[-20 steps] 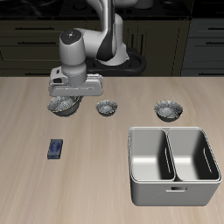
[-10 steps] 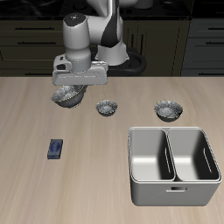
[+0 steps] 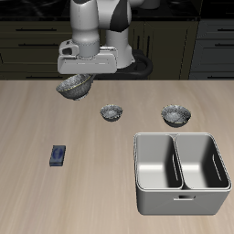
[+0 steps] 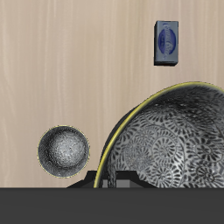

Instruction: Place the largest bowl in the left side of the drainer

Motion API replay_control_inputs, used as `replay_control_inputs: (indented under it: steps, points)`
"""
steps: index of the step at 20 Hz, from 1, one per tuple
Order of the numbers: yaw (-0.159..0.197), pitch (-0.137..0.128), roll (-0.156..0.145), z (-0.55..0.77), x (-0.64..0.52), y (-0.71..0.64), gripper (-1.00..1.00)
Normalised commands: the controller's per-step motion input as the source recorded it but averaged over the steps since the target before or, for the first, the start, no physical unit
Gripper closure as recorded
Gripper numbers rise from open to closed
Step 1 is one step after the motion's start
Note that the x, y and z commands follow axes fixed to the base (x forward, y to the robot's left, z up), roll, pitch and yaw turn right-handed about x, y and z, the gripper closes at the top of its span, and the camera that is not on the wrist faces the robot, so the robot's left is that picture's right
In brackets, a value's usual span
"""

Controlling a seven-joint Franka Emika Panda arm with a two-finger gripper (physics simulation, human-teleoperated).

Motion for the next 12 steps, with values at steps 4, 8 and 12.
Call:
replay_control_inputs:
  steps: [4,8,12]
  points:
    - [-0.024,-0.031,0.004,0.51,0.22,0.30,1.00]
    - [0.015,-0.044,0.003,0.33,0.11,0.28,1.00]
    - [0.012,-0.027,-0.005,0.28,0.19,0.31,1.00]
